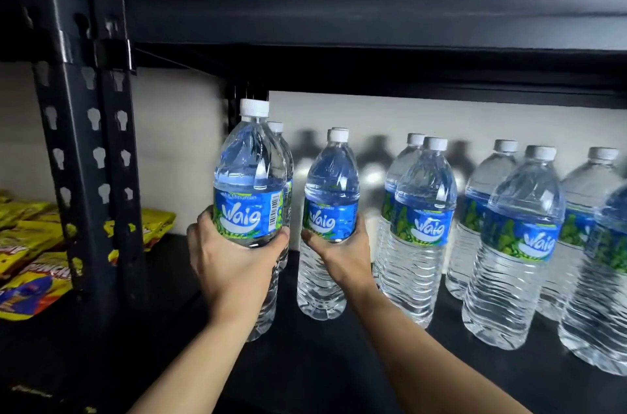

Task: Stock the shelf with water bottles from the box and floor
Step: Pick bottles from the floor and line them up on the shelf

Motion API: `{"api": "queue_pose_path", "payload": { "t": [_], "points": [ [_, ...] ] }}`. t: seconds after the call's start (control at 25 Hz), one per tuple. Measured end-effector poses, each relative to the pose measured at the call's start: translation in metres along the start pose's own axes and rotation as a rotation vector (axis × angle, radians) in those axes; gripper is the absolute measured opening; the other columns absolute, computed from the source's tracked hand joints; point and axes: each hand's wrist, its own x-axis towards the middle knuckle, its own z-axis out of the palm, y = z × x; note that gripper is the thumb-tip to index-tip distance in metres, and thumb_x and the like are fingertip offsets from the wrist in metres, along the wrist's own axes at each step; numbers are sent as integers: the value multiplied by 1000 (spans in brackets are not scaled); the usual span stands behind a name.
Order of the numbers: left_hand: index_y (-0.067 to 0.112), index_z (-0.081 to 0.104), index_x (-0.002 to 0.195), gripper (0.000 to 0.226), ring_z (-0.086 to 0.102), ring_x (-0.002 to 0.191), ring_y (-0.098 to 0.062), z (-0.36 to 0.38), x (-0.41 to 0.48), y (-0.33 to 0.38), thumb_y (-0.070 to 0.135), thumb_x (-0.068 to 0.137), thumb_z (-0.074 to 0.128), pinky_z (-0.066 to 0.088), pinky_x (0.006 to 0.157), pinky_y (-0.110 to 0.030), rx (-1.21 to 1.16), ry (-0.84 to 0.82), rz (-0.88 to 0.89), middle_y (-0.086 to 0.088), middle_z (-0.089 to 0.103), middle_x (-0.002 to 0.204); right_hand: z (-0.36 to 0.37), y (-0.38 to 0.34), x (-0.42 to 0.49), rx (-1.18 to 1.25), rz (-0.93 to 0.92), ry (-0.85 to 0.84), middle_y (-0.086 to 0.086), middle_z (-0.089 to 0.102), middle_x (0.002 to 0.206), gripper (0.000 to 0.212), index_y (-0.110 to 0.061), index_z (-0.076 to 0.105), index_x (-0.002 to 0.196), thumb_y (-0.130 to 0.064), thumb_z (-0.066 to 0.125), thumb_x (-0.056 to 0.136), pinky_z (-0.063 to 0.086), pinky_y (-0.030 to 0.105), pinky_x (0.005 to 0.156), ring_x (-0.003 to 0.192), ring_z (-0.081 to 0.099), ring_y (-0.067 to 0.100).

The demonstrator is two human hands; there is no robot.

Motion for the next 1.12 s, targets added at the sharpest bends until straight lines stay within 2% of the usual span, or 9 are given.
{"api": "queue_pose_path", "payload": {
  "t": [0.2, 0.36, 0.52, 0.6, 0.68, 0.72, 0.8, 0.92, 1.12],
  "points": [
    [6, 57, 113, 81, 52, 112, -28, -3, -1, 1, 33, 47, 96, 37, 92, -29, 6, 1, -9, -12, 59, 112, -1, 12, 4, -183, 0, 27, 6, 69, 111, 89, -34, 50, 116, -51, 96, 42, 58, 43, 89, 97, 71, 19],
    [6, 58, 112, 80, 52, 109, -27, -8, -1, 3, 32, 47, 97, 38, 91, -29, 3, 4, -7, -12, 58, 111, 2, 27, 12, -274, 40, 85, 1, 68, 110, 96, -44, 46, 108, -77, 86, 27, 57, 44, 90, 101, 69, 21],
    [6, 57, 111, 80, 53, 107, -27, -11, 1, 5, 33, 48, 96, 37, 86, -25, 5, 4, -3, -12, 57, 111, 2, 34, 17, -302, 33, 61, -1, 67, 109, 97, -42, 47, 107, -76, 86, 25, 58, 43, 88, 101, 69, 20],
    [6, 57, 112, 80, 53, 107, -27, -11, 1, 6, 33, 48, 96, 38, 87, -27, 5, 7, 4, -12, 57, 111, 2, 23, 12, -291, 24, 44, 1, 67, 109, 96, -39, 48, 109, -67, 92, 29, 59, 42, 87, 98, 69, 19],
    [6, 57, 112, 80, 53, 108, -26, -11, 0, 7, 33, 48, 96, 38, 88, -27, 2, 7, 5, -11, 57, 111, -1, 12, 7, -248, 26, 4, 4, 70, 104, 85, -27, 49, 113, -34, 100, 45, 60, 33, 83, 90, 72, 13],
    [6, 57, 112, 80, 52, 108, -26, -10, 0, 7, 34, 48, 96, 37, 87, -25, -1, 3, 9, -11, 57, 111, -2, 12, 8, -217, 33, -32, 5, 71, 100, 76, -20, 49, 113, -15, 97, 54, 59, 25, 78, 84, 72, 7],
    [7, 57, 111, 80, 52, 108, -25, -8, -1, 6, 34, 47, 96, 33, 85, -20, -2, -7, 31, -10, 57, 110, -4, 8, 9, -166, 47, -83, 8, 71, 100, 69, -13, 48, 114, 0, 91, 62, 55, 17, 73, 78, 71, 1],
    [7, 58, 112, 79, 51, 108, -25, -4, -3, 6, 31, 47, 96, 31, 83, -18, -1, -21, 55, -9, 56, 109, -7, 10, 11, -167, 72, -88, 11, 68, 113, 80, -19, 48, 118, -21, 95, 54, 57, 21, 79, 90, 72, 8],
    [6, 58, 112, 81, 53, 107, -27, 3, -5, 6, 32, 46, 97, 40, 89, -31, 17, -30, 52, -11, 58, 109, -5, 22, 15, -206, 113, -65, 10, 64, 120, 96, -35, 48, 120, -56, 96, 39, 58, 39, 91, 104, 70, 18]
  ]
}}
